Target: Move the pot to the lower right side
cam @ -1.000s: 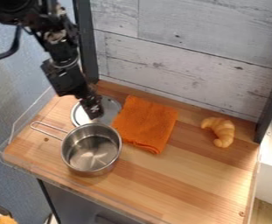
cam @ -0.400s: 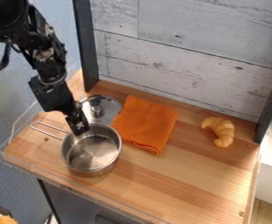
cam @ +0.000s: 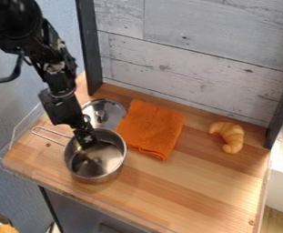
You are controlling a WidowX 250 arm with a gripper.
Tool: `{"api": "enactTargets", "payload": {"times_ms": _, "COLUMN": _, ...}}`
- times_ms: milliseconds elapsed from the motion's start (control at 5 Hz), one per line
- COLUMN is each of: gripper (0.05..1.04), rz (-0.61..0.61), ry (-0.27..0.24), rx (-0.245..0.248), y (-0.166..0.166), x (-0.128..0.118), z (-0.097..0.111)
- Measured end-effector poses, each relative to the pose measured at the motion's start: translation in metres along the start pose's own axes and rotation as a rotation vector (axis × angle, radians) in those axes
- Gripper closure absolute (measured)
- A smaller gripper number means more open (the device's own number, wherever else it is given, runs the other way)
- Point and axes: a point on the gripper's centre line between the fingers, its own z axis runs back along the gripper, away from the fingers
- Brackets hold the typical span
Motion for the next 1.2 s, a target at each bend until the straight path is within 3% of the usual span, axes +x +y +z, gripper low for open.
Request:
{"api": "enactTargets", "payload": {"times_ms": 400, "gripper": 0.720, "rz": -0.025, "ry": -0.015, "rx": 0.008, "y": 0.004, "x": -0.003, "z": -0.010}}
{"api": "enactTargets", "payload": {"times_ms": 600, "gripper": 0.932, "rz": -0.026, "ry": -0.013, "rx": 0.006, "y": 0.004, "x": -0.004, "z": -0.010}}
{"api": "enactTargets", "payload": {"times_ms": 800, "gripper": 0.996, "rz": -0.026, "ry": -0.012, "rx": 0.013, "y": 0.005, "x": -0.004, "z": -0.009}}
{"api": "enactTargets", "payload": {"times_ms": 1000, "gripper": 0.996, "rz": -0.013, "ry": -0.012, "rx": 0.045, "y": 0.009, "x": -0.004, "z": -0.009}}
{"api": "enactTargets", "payload": {"times_ms": 1200, "gripper": 0.998, "rz": -0.003, "ry": 0.023, "rx": 0.054, "y": 0.008, "x": -0.006, "z": 0.005}}
